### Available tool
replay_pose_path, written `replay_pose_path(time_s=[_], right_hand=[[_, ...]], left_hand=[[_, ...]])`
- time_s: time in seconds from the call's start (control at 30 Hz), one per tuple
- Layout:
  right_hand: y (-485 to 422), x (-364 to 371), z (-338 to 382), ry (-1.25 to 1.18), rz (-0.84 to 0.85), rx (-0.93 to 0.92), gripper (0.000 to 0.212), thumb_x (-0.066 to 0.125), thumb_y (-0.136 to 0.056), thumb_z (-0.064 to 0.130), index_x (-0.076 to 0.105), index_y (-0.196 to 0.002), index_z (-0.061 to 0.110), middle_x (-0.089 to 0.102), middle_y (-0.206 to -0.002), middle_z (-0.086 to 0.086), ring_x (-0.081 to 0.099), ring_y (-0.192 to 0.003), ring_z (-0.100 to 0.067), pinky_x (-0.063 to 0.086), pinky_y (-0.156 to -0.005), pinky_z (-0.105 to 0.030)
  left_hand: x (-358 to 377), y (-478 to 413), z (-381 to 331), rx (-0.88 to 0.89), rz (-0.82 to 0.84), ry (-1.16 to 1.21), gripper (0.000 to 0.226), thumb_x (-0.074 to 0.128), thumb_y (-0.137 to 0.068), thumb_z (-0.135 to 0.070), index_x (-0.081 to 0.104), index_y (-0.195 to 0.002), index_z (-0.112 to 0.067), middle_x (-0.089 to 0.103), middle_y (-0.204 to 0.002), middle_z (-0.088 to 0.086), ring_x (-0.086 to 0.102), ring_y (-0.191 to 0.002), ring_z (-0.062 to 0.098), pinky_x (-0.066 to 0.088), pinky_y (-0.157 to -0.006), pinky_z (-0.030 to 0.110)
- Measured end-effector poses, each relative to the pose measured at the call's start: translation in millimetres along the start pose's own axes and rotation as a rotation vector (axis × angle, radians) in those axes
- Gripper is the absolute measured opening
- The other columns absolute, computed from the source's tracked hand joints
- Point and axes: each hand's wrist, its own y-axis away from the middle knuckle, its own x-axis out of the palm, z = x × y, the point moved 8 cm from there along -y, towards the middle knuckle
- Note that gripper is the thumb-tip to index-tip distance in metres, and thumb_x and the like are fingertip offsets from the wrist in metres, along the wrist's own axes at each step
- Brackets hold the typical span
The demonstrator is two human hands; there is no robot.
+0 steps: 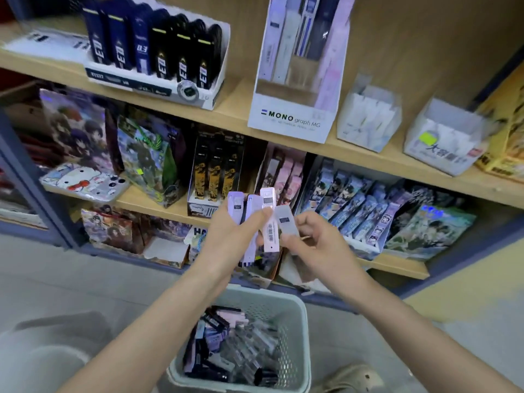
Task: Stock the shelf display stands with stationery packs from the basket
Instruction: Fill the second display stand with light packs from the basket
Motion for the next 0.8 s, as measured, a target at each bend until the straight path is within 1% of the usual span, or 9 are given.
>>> replay_pose_path(time_s=[0.1, 0.17, 0.23, 0.3, 0.37, 0.5, 0.57, 0.67, 0.8], right_hand=[[-18, -26, 35, 0.096, -0.060, -0.077, 0.018, 0.067, -0.086, 0.016, 0.053, -0.096, 0.023, 0.067, -0.094, 0.007, 0.065, -0.084, -0.011, 0.052, -0.080, -0.037], [-29, -44, 66, 0.119, -0.103, -0.155, 0.028, 0.068, -0.086, 0.012, 0.047, -0.098, 0.025, 0.065, -0.098, 0.007, 0.066, -0.082, -0.008, 0.054, -0.076, -0.031], [-40, -58, 100, 0.137, -0.159, -0.250, 0.031, 0.065, -0.088, 0.010, 0.041, -0.097, 0.028, 0.064, -0.100, 0.008, 0.065, -0.081, -0.004, 0.054, -0.071, -0.023], [-51, -72, 134, 0.154, -0.253, -0.370, 0.028, 0.061, -0.090, 0.008, 0.042, -0.095, 0.027, 0.063, -0.094, 0.009, 0.064, -0.081, -0.002, 0.052, -0.074, -0.020], [-65, -82, 161, 0.157, -0.351, -0.468, 0.020, 0.057, -0.093, 0.008, 0.046, -0.093, 0.025, 0.061, -0.086, 0.010, 0.060, -0.077, -0.001, 0.050, -0.071, -0.017], [-98, -93, 194, 0.212, -0.517, -0.561, 0.018, 0.055, -0.092, 0.014, 0.046, -0.087, 0.030, 0.062, -0.086, 0.002, 0.061, -0.081, -0.020, 0.053, -0.076, -0.044], [-113, -96, 203, 0.231, -0.576, -0.590, 0.018, 0.055, -0.091, 0.012, 0.044, -0.087, 0.027, 0.058, -0.083, 0.007, 0.060, -0.080, -0.020, 0.052, -0.075, -0.045], [-138, -93, 202, 0.333, -0.567, -0.560, 0.018, 0.055, -0.092, 0.008, 0.042, -0.097, 0.019, 0.054, -0.082, 0.012, 0.057, -0.073, -0.010, 0.051, -0.072, -0.031], [-164, -89, 183, 0.391, -0.474, -0.404, 0.019, 0.052, -0.094, 0.012, 0.047, -0.112, 0.017, 0.063, -0.093, -0.006, 0.063, -0.086, -0.024, 0.053, -0.080, -0.041]], left_hand=[[-1, -15, -33, 0.087, -0.003, -0.057, 0.016, 0.062, -0.091, -0.021, 0.062, -0.104, -0.013, 0.065, -0.078, 0.001, 0.061, -0.056, 0.007, 0.050, -0.054, 0.023], [-4, -23, -54, 0.138, -0.015, -0.071, 0.014, 0.063, -0.090, -0.024, 0.060, -0.103, -0.019, 0.062, -0.072, -0.002, 0.059, -0.056, 0.008, 0.051, -0.057, 0.029], [-7, -28, -74, 0.196, -0.018, -0.067, 0.011, 0.063, -0.090, -0.025, 0.059, -0.100, -0.022, 0.060, -0.064, -0.008, 0.056, -0.052, 0.008, 0.049, -0.055, 0.027], [-12, -33, -92, 0.240, -0.033, -0.042, 0.008, 0.063, -0.090, -0.023, 0.059, -0.096, -0.020, 0.060, -0.059, -0.012, 0.055, -0.049, 0.006, 0.047, -0.049, 0.021], [-19, -40, -103, 0.256, -0.063, -0.041, 0.014, 0.063, -0.089, -0.025, 0.059, -0.099, -0.016, 0.061, -0.060, -0.004, 0.054, -0.049, 0.007, 0.045, -0.048, 0.020], [-31, -50, -112, 0.267, -0.094, -0.012, 0.021, 0.063, -0.090, -0.023, 0.060, -0.105, -0.010, 0.061, -0.065, 0.002, 0.055, -0.050, 0.007, 0.047, -0.049, 0.022], [-36, -50, -109, 0.254, -0.102, 0.006, 0.018, 0.063, -0.090, -0.021, 0.061, -0.103, -0.009, 0.062, -0.064, 0.001, 0.055, -0.049, 0.006, 0.047, -0.047, 0.019], [-41, -50, -103, 0.223, -0.105, 0.033, 0.014, 0.063, -0.090, -0.021, 0.060, -0.101, -0.012, 0.061, -0.067, 0.002, 0.055, -0.049, 0.006, 0.046, -0.048, 0.017], [-46, -50, -105, 0.235, -0.101, 0.047, 0.005, 0.062, -0.090, -0.019, 0.058, -0.092, -0.017, 0.061, -0.069, 0.001, 0.054, -0.050, 0.007, 0.045, -0.047, 0.016]])
